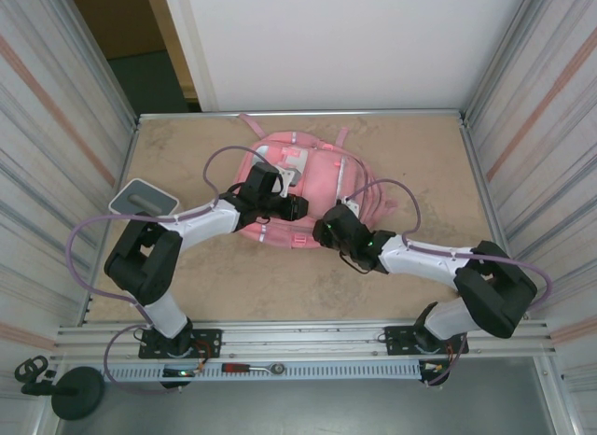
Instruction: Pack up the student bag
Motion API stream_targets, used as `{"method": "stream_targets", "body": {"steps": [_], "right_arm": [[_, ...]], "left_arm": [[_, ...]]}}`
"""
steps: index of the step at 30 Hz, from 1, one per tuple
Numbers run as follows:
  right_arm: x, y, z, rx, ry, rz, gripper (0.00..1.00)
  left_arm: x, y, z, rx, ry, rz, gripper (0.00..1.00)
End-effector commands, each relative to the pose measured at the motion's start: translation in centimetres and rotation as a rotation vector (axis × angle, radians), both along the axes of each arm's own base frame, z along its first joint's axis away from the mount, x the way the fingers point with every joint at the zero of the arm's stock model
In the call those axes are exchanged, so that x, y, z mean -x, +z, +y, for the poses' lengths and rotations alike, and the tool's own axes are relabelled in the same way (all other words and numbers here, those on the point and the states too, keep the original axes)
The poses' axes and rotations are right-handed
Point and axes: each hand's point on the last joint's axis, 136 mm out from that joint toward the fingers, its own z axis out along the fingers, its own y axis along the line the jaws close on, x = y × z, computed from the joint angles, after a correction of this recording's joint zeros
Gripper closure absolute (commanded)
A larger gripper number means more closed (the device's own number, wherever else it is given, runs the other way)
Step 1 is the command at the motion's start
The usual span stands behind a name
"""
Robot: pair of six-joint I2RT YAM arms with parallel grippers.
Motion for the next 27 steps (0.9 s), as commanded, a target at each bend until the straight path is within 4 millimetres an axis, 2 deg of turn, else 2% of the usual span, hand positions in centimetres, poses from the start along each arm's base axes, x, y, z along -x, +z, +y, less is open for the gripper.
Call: {"method": "stream_targets", "body": {"steps": [1,9,16,27], "right_arm": [[-0.4,0.0,-0.9,0.006,-0.072,-0.027,0.64],[-1.6,0.0,0.8,-0.010,-0.027,-0.063,0.64],[-2.1,-0.6,1.0,-0.024,-0.045,-0.083,0.66],[-1.8,-0.7,-0.3,0.008,-0.057,-0.126,0.87]], "left_arm": [[0.8,-3.1,1.1,-0.063,0.008,0.062,0.68],[0.9,-3.1,1.1,-0.066,0.002,0.061,0.68],[0.9,-3.1,1.2,-0.069,0.000,0.058,0.68],[0.7,-3.6,1.4,-0.082,0.006,0.057,0.68]]}}
